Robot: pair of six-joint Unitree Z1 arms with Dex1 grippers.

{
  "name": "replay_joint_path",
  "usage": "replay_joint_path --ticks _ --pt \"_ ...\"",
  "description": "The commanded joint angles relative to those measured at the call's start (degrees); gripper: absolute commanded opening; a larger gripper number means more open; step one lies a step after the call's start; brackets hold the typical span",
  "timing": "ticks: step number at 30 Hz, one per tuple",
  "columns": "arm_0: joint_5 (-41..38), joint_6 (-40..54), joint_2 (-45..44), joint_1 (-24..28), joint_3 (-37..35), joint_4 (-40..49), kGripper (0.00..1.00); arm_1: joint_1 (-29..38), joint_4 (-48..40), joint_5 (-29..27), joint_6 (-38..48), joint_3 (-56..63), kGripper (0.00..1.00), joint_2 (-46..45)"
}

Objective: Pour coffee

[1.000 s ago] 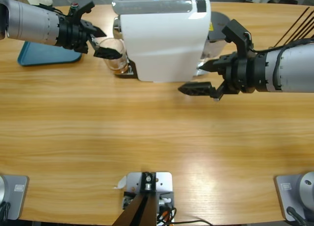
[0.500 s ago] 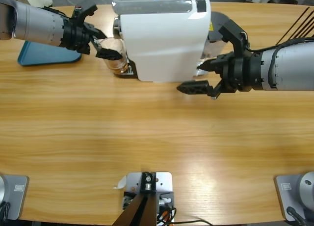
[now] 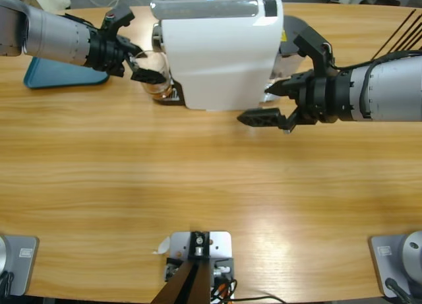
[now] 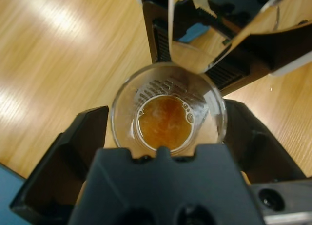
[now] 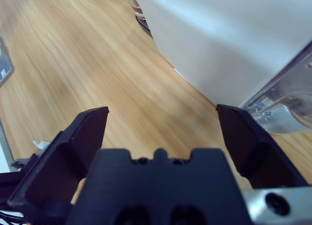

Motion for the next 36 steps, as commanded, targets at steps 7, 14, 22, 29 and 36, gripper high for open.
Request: replay_joint_path --ticks 7,14,22,29,36 --pt "-1.9 -0.9 3.6 -0.7 -0.9 -1.1 0.0 -1.3 -0.9 2.0 0.0 0.6 1.0 3.0" --pt "-1.9 -0.7 3.2 -1.2 0.0 -1.3 0.0 -1.3 -1.6 2.3 0.0 0.8 1.0 2.9" --pt "0.7 -0.7 -0.9 -0.7 2.5 -1.3 0.0 -1.4 -2.4 2.4 0.3 0.5 1.0 2.5" --pt "6.1 -3.5 -9.4 6.5 6.5 -1.2 0.0 -1.4 -2.3 2.1 0.3 0.1 1.0 1.4" --pt "18.1 -13.7 -10.0 16.8 6.4 -6.6 0.0 -1.4 -2.2 2.1 0.3 0.1 1.0 1.8"
